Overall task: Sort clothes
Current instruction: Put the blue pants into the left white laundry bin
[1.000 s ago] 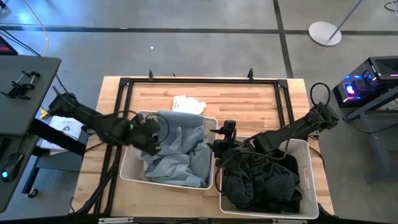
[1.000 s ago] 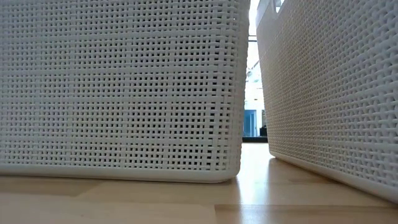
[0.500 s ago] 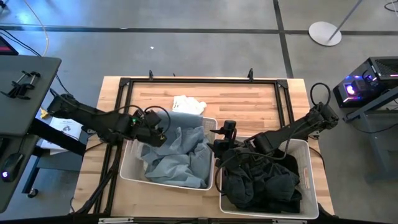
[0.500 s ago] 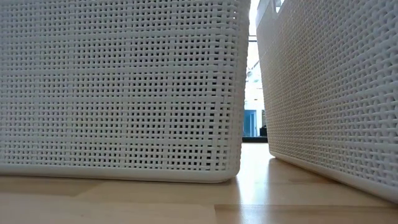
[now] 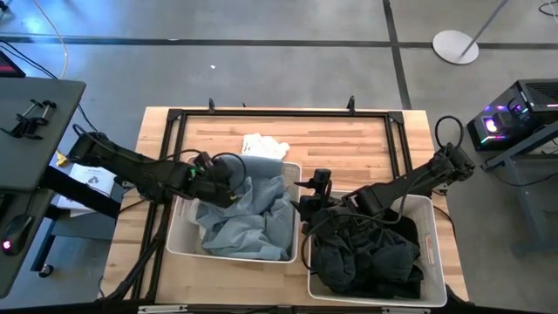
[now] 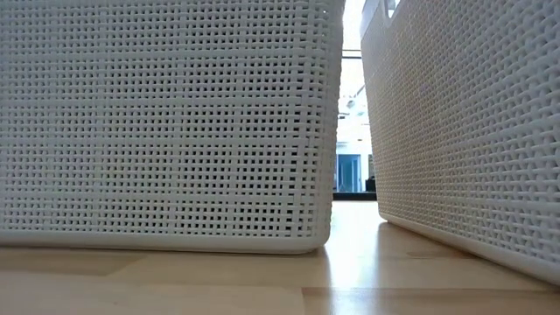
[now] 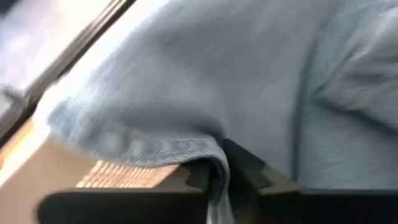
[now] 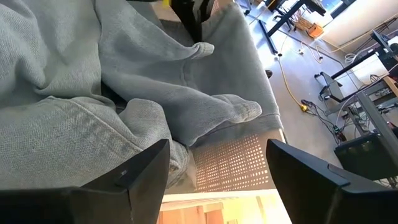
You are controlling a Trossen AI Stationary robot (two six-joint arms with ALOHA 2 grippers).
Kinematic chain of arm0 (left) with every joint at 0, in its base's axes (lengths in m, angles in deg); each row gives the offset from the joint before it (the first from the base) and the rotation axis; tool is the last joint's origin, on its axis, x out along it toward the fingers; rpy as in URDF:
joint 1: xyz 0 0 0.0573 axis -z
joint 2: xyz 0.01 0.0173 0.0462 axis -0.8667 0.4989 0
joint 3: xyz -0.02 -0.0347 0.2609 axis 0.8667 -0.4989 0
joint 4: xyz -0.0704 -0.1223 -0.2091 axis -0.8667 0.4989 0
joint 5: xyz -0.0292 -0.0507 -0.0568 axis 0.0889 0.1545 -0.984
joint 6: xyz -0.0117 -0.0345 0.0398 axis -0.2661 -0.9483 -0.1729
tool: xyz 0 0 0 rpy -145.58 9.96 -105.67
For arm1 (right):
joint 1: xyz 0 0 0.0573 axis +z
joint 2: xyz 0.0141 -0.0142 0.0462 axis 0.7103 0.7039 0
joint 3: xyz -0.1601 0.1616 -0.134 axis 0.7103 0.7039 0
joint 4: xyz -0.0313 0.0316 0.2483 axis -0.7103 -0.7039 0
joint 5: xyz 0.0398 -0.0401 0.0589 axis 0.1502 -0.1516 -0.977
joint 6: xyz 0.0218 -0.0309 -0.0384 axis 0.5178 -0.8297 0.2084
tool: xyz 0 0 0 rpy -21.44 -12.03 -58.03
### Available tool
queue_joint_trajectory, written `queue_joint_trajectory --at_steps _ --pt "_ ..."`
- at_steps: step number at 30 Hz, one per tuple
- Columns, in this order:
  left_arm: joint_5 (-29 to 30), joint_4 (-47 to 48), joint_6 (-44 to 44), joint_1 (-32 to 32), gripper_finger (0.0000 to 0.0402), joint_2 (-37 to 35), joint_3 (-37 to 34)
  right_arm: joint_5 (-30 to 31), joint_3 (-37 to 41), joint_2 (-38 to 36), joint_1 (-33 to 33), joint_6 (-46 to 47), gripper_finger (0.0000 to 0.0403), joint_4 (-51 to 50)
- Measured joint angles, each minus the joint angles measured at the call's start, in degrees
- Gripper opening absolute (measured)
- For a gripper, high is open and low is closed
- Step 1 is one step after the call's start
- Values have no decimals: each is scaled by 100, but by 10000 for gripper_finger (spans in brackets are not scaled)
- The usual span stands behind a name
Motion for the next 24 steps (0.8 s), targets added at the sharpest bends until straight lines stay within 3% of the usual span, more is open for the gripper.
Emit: queue_joint_trajectory --at_steps 5,13,16,19,24 --pt "127 -638 1308 248 5 -68 118 0 0 0 0 -2 259 -13" --pt "1300 -783 2735 953 1 -512 956 0 0 0 0 -2 259 -31" --pt "1315 -1172 3705 1341 1 -676 1113 17 0 0 0 15 259 -29" --pt "828 -1640 4498 1742 1 -756 1186 181 0 0 -12 12 259 44" --pt "-1093 -2384 4907 2245 1 -725 1118 454 0 0 -102 -148 259 562"
